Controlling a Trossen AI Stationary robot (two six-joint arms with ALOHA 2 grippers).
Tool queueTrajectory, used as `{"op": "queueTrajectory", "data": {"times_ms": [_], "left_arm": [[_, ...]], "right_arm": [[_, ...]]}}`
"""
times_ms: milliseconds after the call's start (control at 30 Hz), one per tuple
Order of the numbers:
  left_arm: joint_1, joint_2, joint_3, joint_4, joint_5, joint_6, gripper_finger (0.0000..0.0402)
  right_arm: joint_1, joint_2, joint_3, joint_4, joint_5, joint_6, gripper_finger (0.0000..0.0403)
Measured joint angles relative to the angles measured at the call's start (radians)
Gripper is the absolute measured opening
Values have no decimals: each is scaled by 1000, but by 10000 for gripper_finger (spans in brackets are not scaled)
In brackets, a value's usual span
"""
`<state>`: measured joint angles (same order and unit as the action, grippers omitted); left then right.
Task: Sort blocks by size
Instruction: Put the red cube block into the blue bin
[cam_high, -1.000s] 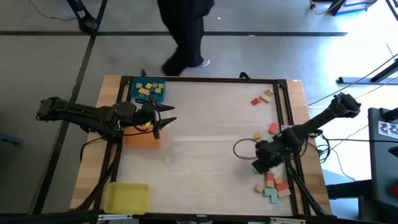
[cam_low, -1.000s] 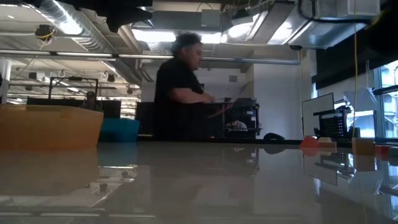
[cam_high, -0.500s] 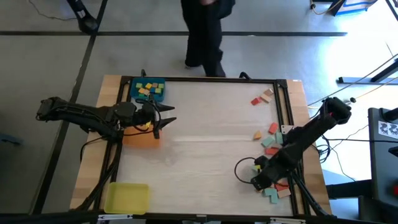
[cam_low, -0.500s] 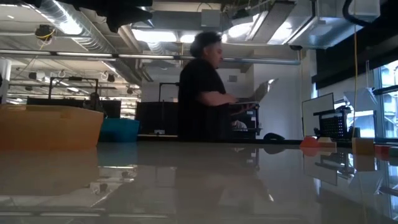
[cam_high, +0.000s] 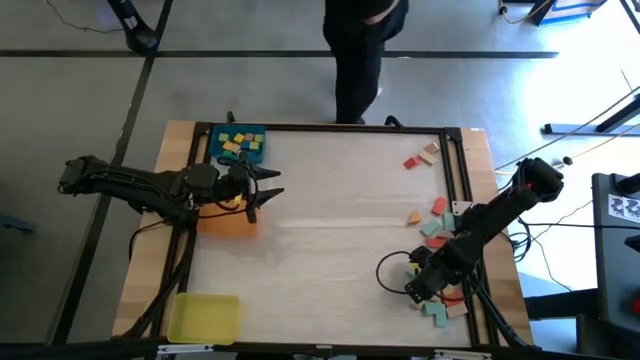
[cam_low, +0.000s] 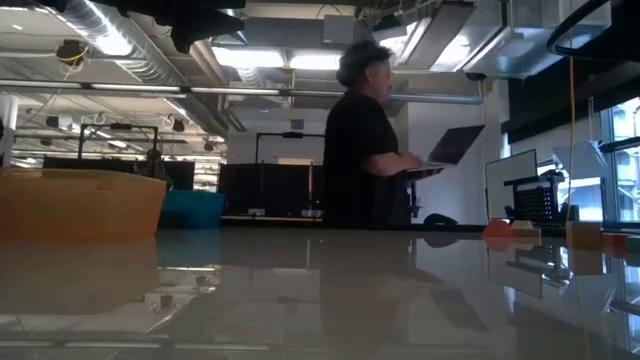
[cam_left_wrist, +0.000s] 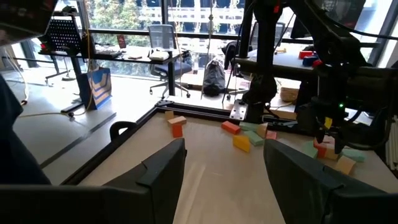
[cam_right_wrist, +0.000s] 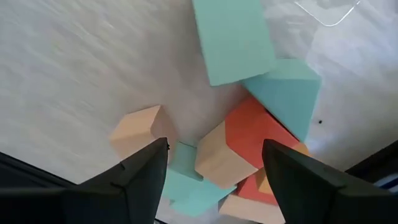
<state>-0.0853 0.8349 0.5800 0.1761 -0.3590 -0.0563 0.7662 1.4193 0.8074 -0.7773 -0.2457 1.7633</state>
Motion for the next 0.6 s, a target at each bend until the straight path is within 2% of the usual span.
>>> {"op": "queueTrajectory", "data": {"times_ms": [300, 433, 600], "left_arm": [[0, 0, 0, -10, 0, -13, 205], [0, 0, 0, -7, 0, -15, 205], [0, 0, 0, -3, 0, -15, 205]], "right_arm": [[0, 10, -9, -4, -1, -9, 262], [-1, 19, -28, 18, -40, -20, 262], [-22, 20, -23, 22, -31, -75, 262]]}}
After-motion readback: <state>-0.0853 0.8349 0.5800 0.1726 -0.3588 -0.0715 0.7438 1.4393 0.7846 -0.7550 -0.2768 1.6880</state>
